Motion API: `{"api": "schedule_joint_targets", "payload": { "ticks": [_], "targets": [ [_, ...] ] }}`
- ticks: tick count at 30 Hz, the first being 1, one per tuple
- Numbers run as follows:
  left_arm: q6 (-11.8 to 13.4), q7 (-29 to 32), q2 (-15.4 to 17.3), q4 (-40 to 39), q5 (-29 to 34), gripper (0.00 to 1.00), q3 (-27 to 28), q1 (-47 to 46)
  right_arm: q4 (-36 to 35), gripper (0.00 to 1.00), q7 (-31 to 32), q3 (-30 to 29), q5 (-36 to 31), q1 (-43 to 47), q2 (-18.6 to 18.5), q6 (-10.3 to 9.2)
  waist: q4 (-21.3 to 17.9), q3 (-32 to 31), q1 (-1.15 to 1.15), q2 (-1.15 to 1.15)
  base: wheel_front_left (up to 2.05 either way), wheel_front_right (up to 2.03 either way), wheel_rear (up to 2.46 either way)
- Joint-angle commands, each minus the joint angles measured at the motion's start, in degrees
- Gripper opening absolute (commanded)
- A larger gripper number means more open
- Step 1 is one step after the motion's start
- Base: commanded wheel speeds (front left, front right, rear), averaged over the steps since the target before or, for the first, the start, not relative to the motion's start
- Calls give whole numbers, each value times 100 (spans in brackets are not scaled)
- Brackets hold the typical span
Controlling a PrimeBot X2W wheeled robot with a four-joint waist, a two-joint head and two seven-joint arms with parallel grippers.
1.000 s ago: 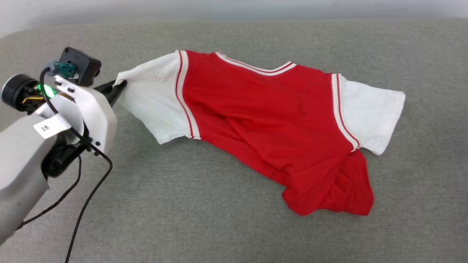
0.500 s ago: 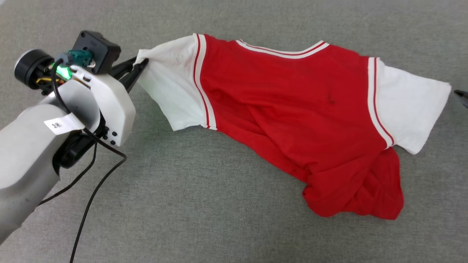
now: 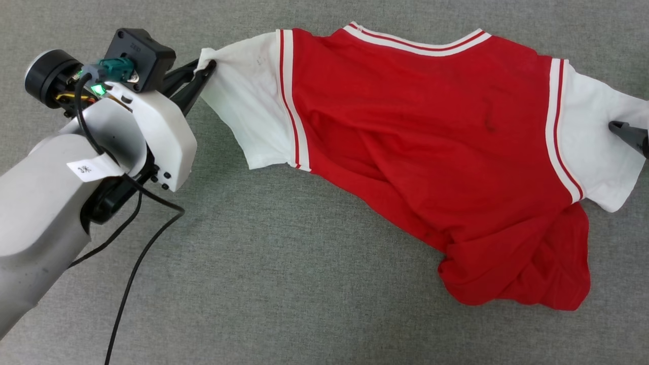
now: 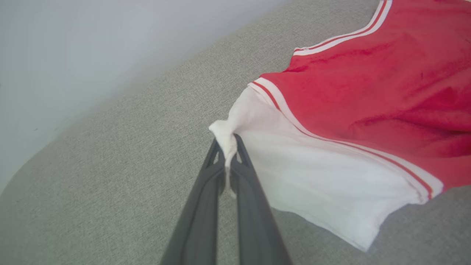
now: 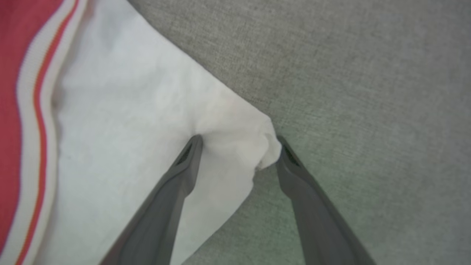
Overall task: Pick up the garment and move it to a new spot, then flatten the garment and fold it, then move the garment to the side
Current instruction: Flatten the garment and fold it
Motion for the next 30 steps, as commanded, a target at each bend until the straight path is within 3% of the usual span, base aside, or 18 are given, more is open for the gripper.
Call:
{"api": "schedule_joint_targets", "payload": {
  "ticks": [1,2,3,4,15,23,30],
  "targets": [
    [-21,-35,-4,22,10,0,-10,-66,233,100,104,385,76,480,243,43,-3,10,0,0,0,0,0],
    [-26,-36,-2,37,19,0,-12,-77,248,100,58,436,111,497,240,50,-8,11,0,0,0,0,0],
    [-29,-46,2,57,19,0,-12,-79,255,36,16,498,143,504,240,53,-16,4,0,0,0,0,0],
    [-24,-56,12,79,29,0,-16,-80,254,0,-64,527,180,482,243,53,-27,-13,0,0,0,0,0],
    [-35,-295,33,343,130,0,-42,-12,172,0,-1787,548,162,-343,-24,15,-256,-735,0,0,0,0,0],
    [155,-654,149,58,371,0,57,-133,-34,0,-2948,608,242,-481,-281,16,-410,-1387,0,0,0,0,0],
    [319,-789,291,-337,617,0,259,-516,-339,0,-3628,289,197,-703,-448,16,-527,-1788,0,0,0,0,0]
  ]
}}
